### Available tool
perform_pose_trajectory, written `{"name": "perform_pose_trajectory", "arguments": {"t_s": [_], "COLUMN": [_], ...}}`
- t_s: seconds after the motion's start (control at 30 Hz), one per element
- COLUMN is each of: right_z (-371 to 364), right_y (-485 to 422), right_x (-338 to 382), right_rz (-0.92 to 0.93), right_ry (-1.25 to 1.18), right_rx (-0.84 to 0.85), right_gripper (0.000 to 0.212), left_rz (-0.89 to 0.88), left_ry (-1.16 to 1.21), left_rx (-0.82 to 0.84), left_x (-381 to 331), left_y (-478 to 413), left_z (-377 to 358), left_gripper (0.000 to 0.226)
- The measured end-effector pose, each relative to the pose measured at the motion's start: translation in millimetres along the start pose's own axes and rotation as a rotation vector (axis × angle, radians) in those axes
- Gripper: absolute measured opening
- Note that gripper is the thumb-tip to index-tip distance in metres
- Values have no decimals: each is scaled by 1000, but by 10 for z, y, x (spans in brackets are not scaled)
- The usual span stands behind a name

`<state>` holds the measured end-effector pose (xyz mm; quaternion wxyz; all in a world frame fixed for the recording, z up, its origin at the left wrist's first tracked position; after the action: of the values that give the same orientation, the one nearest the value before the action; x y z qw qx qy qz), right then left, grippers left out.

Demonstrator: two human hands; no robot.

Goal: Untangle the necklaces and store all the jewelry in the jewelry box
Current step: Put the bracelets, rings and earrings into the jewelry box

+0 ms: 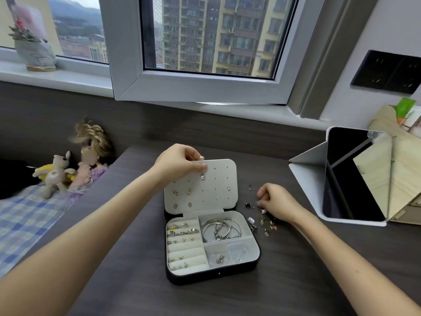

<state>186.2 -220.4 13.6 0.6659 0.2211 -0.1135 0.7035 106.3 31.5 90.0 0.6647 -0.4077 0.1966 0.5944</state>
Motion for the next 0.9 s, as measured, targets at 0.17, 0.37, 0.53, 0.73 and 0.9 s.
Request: {"name": "perform_pose_trajectory", "arguments": {"t_s": [0.17,0.37,0.53,0.73,0.9], "right_z": [154,203,104,19,284], "right_y": [134,578,726,762,899], "right_x": [113,797,1168,1237,1199], "right_rz": [23,124,123,60,348], "right_ry": [-452,-922,-995,-1077,-571], "right_rx": [38,393,544,644,7], "right_gripper": [20,17,13,22,13], "left_rz": [-76,-411,-638,-651,-666], "left_ry": [-43,-173,-135,-66,-170], "left_rx": [-29,-100,-50,-68,-47], "left_x": [-75,-281,-337,-315,-342], "left_y": [23,126,218,234,236], "left_z": [12,3,16,57,19], "left_gripper": [12,20,33,23,32]}}
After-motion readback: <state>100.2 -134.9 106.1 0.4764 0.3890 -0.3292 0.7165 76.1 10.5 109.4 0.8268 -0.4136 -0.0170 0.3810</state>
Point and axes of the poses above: each hand's wrist, its own y-axis away from the middle knuckle, its own z-axis out of the back of the hand, x = y × z, the point moved 6 cm from there along -y, towards the middle knuckle, and after that the axes turned 14 degrees about -z, right-handed, at the moved point
